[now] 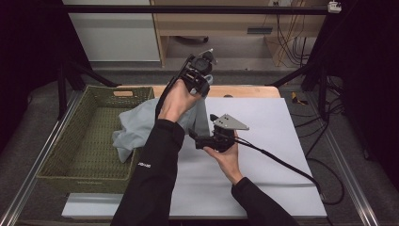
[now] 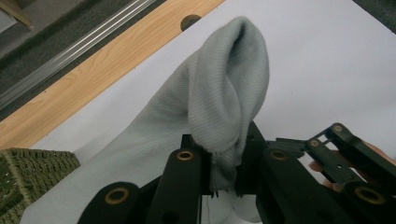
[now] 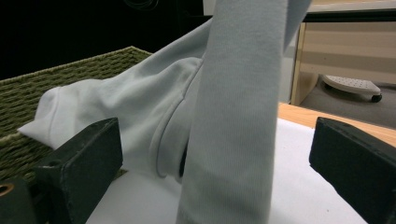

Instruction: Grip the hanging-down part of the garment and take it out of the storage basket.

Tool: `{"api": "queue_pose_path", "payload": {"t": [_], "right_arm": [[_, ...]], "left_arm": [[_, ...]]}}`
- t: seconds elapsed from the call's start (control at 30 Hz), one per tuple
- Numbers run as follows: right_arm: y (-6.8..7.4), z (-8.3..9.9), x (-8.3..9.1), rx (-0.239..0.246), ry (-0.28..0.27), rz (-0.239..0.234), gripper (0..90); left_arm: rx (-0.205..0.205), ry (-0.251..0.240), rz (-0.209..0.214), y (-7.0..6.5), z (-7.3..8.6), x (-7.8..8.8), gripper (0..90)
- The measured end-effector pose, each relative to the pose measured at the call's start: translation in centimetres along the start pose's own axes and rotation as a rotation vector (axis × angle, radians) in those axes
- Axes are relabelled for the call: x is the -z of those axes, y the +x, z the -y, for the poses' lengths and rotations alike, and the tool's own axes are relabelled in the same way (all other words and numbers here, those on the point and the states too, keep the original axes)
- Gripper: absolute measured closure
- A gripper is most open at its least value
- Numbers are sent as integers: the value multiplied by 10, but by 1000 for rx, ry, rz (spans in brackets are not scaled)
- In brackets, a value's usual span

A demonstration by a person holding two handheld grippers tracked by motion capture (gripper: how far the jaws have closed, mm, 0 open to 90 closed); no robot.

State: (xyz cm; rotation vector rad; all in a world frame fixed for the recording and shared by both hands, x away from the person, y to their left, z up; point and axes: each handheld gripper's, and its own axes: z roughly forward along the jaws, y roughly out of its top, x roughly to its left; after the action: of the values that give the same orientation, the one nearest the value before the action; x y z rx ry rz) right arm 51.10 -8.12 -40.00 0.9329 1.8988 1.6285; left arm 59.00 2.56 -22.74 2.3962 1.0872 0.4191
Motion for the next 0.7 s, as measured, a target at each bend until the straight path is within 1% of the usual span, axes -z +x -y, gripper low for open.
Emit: {"api": "queue_pose_path", "payload": {"t": [0.03, 0.13, 0.3, 0.37, 0.4, 0.43, 0.47, 0.5, 0.53, 0.57, 0.6, 0.63, 0.67, 0.7], "right_arm": [[0, -1, -2, 8, 1, 3, 30], [3, -3, -9, 12, 14, -2, 31], [7, -2, -21, -2, 41, -16, 49], [8, -2, -23, -2, 46, -17, 56], [10, -1, -28, -15, 36, -25, 78], [10, -1, -29, -14, 41, -26, 91], [11, 0, -31, -25, 36, -29, 101], [11, -1, -31, -37, 48, -28, 118], [11, -1, -31, -37, 48, -28, 118], [11, 0, -33, -38, 47, -27, 137], [12, 1, -37, -25, 45, -33, 171], [12, 1, -37, -25, 45, -33, 171], [12, 2, -39, -18, 61, -28, 232], [12, 3, -39, -15, 66, -29, 267]], "left_arm": [[6, -4, 0, 0, 0, 0, 812], [0, 1, -1, 1, 0, 0, 812], [-2, 4, 1, 1, 1, -1, 812], [0, 4, 1, 1, 1, -1, 812], [-2, 4, 0, 1, 0, -1, 812], [-2, 5, -1, 1, 0, -1, 812], [-3, 6, -1, 0, 0, -2, 812], [-2, 7, -2, 0, 0, -2, 812], [-2, 7, -2, 0, 0, -2, 812], [-3, 7, -2, 0, 0, -2, 812], [-4, 7, -3, -1, 0, -2, 812], [-4, 7, -3, -1, 0, -2, 812], [-4, 7, -2, -1, 0, -2, 812], [-5, 6, -3, -1, 0, -2, 812]]}}
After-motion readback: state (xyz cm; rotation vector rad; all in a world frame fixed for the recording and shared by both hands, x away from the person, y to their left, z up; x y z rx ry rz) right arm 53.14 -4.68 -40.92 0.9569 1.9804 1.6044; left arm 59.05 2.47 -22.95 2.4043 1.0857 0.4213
